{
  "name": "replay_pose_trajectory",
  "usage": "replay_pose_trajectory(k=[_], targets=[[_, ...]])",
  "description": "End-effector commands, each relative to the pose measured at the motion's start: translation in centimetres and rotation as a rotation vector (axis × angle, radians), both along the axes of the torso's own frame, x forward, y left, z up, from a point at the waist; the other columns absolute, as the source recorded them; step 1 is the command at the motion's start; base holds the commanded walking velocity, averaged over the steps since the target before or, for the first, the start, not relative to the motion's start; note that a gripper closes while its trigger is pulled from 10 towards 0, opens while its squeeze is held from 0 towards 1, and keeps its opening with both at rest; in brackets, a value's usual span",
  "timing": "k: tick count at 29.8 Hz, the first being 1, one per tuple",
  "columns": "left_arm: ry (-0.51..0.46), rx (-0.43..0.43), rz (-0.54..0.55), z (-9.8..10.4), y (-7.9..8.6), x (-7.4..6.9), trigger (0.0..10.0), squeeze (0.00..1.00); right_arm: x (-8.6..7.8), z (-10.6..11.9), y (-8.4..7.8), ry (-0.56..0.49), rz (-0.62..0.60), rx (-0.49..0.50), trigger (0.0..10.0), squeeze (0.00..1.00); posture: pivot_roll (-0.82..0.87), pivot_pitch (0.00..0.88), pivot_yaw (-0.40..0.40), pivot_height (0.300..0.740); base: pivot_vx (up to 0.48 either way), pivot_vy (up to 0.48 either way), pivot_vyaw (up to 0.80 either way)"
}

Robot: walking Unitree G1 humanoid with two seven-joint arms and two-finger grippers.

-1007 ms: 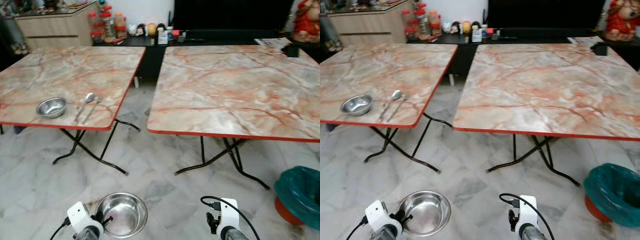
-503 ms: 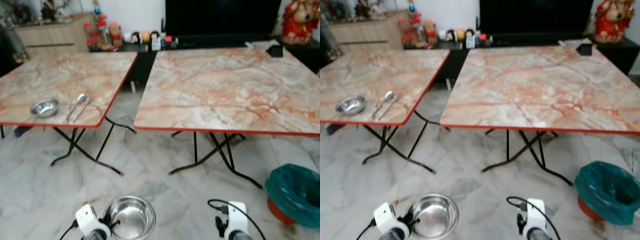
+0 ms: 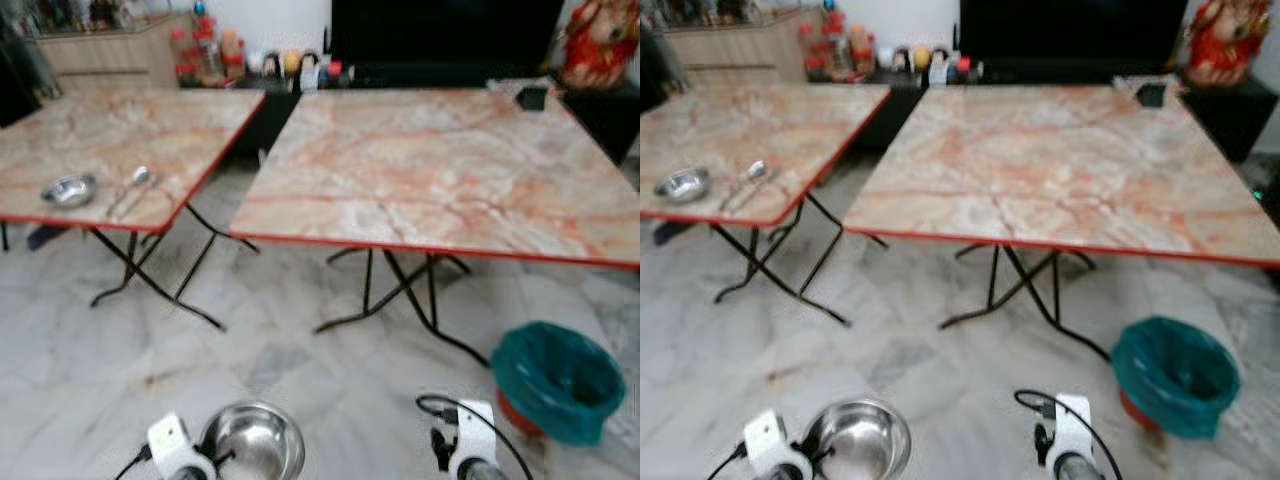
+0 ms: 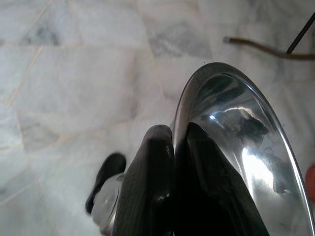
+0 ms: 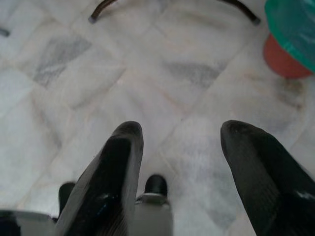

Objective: Setting the table

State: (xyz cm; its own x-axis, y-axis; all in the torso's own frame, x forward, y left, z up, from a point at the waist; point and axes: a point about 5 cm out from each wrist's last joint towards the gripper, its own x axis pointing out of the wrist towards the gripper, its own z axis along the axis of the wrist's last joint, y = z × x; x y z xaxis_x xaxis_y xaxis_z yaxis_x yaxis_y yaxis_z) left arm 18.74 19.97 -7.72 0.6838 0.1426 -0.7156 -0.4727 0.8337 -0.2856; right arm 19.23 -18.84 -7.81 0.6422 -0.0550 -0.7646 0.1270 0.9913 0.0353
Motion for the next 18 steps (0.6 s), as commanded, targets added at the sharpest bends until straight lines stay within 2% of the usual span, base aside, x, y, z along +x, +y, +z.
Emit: replay_pose_trajectory(k=[1,7,10,18], targets=[[0.025,0.038,-0.04,-0.17,0.64,-0.53,10.0,0.0,0.47,0.18,0.7,-0.02,0.007,0.027,10.0,0.0,0.01,0.008,0.028,0.719,0.368,0.0,0.0],[0.031,0.034,-0.034,-0.27,0.74,-0.78,10.0,0.0,0.6,0.27,0.48,-0.022,-0.009,0.031,10.0,0.0,0.01,0.005,0.025,0.719,0.371,0.0,0.0],[0.029,0.029,-0.042,-0.26,0.59,-0.69,10.0,0.0,0.76,0.37,0.41,-0.03,-0.017,0.038,10.0,0.0,0.01,0.003,0.027,0.719,0.376,0.0,-0.6],[0.022,0.026,-0.036,-0.16,0.55,-0.46,10.0,0.0,0.86,0.41,0.65,-0.036,-0.004,0.039,10.0,0.0,0.01,0.0,0.026,0.719,0.378,0.0,0.0]])
